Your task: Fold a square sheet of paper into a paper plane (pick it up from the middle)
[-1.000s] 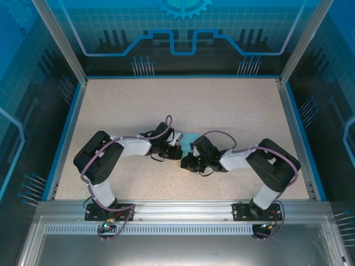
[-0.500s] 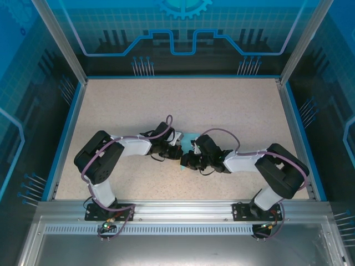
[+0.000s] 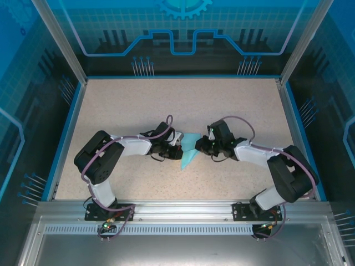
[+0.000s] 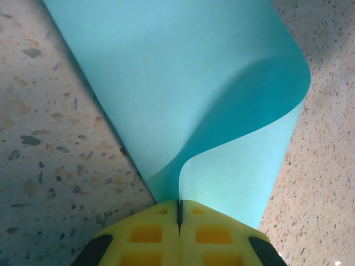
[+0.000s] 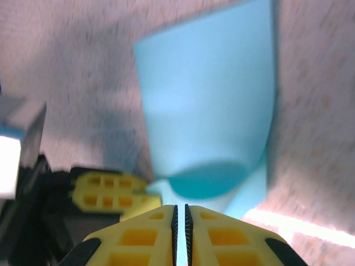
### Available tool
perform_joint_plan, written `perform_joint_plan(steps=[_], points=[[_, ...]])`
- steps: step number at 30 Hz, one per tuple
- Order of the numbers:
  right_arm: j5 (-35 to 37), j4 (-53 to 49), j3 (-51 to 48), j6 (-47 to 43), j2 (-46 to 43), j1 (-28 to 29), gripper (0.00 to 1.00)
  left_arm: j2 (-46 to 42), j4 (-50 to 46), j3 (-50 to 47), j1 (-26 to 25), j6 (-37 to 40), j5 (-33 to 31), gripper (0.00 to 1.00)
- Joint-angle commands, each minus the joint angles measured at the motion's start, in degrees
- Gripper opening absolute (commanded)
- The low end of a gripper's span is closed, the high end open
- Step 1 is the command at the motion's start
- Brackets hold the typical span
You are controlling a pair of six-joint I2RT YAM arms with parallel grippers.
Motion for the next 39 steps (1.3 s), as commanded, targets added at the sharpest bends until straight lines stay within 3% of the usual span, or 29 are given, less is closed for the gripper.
perform_joint_plan(steps=[1, 13, 39], points=[[-0.3, -7.0, 6.1, -6.8, 5.2, -1.3, 0.14, 1.6, -3.6, 0.5, 0.0, 1.4, -0.4, 0.0], [3.4, -23.4, 23.5, -16.6, 21.9, -0.3, 0.13, 0.7, -4.1, 0.4, 0.0, 1.4, -0.4, 0.0], [4.1, -23.9, 24.0, -17.6, 25.8, 0.3, 0.13, -1.9, -3.1, 1.2, 0.0, 2.3, -2.1, 0.0]])
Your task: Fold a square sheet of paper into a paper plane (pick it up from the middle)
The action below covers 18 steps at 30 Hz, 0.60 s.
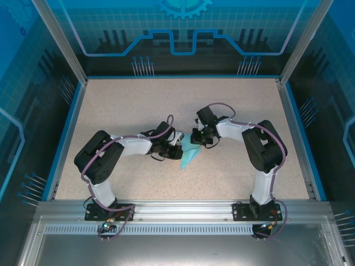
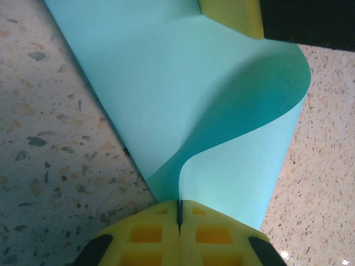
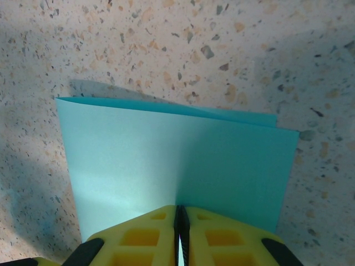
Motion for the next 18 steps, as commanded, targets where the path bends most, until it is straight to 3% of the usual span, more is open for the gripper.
perform_joint_plan(steps=[1, 18], points=[[1.1, -3.9, -0.6, -0.8, 3.2, 0.7, 0.13, -2.9, -0.2, -0.4, 0.0, 0.6, -1.0, 0.01], [-0.2, -3.3, -1.0, -0.7, 1.6, 0.5, 0.13, 2.9, -3.6, 1.1, 0.1, 1.3, -1.6, 0.0]])
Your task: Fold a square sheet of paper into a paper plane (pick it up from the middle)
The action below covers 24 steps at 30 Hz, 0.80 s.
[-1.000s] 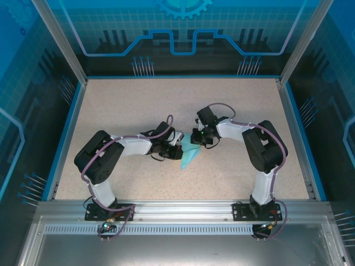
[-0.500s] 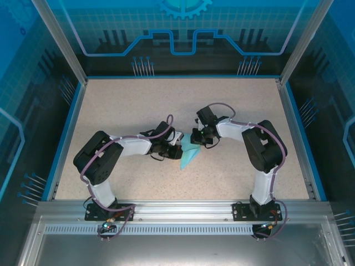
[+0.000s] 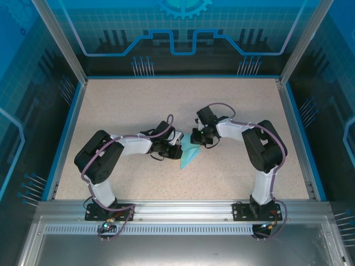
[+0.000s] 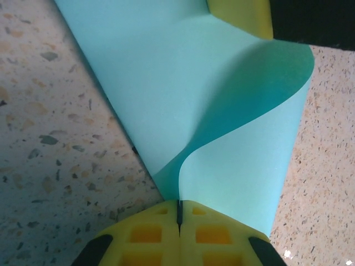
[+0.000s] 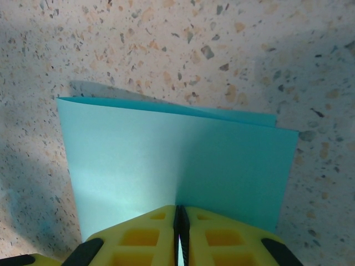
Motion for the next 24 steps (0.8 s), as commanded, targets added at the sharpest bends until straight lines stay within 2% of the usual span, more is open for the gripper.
perform_joint_plan(steps=[1, 6, 9, 14, 19, 24], points=[[-0.6, -3.2, -1.0, -0.6, 1.1, 0.5, 0.14, 2.7, -1.8, 0.4, 0.0, 0.8, -1.0, 0.0], [-2.5, -2.8, -1.2, 0.3, -3.2, -0.2, 0.15, 3.2, -2.1, 0.8, 0.0, 1.5, -0.6, 0.0], [-3.1, -1.4, -2.9, 1.3, -8.8, -1.3, 0.16, 3.2, -2.3, 0.6, 0.0, 1.7, -0.4, 0.0], [-6.2, 4.7, -10.6, 5.3, -18.7, -1.6, 0.16, 3.0, -2.0, 0.5, 0.0, 1.5, 0.0, 0.0], [-9.5, 17.1, -23.3, 14.1, -24.9, 3.4, 0.13, 2.9, -1.9, 0.7, 0.0, 1.4, 0.3, 0.0], [-8.1, 25.6, -28.7, 20.7, -24.2, 12.0, 0.12, 2.9, -2.1, 0.8, 0.0, 1.5, 0.3, 0.0]])
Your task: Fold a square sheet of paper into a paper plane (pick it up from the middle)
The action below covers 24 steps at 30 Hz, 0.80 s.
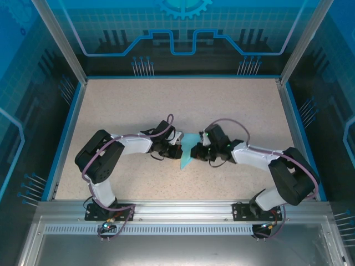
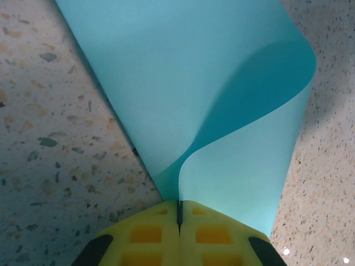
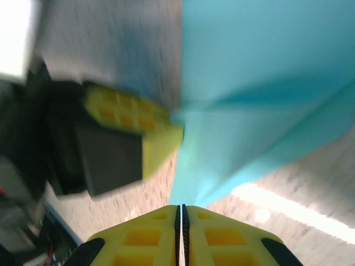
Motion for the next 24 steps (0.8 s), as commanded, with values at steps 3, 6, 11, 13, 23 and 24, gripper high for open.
perform_joint_plan(steps=[3, 6, 11, 13, 23, 24], points=[[-0.1, 11.6, -2.0, 8.0, 3.8, 6.6, 0.12, 2.7, -1.4, 0.2, -0.2, 1.5, -0.2, 0.0], [-0.4, 15.3, -2.4, 9.6, 6.6, 7.8, 0.12, 2.8, -1.4, 0.2, -0.2, 1.4, -0.1, 0.0], [-0.2, 15.6, -1.5, 9.4, 9.0, 8.2, 0.12, 2.6, -1.6, 0.1, -0.2, 1.5, -0.2, 0.0], [-0.1, 15.4, -1.4, 9.2, 10.3, 8.2, 0.12, 2.7, -1.4, 0.1, -0.2, 1.5, -0.1, 0.0], [0.4, 14.8, -2.0, 8.4, 13.3, 7.9, 0.12, 3.2, -1.5, 0.2, -0.2, 1.4, 0.1, 0.0], [0.3, 14.9, -2.2, 8.5, 12.4, 7.8, 0.12, 3.3, -1.4, 0.1, -0.2, 1.5, 0.1, 0.0]])
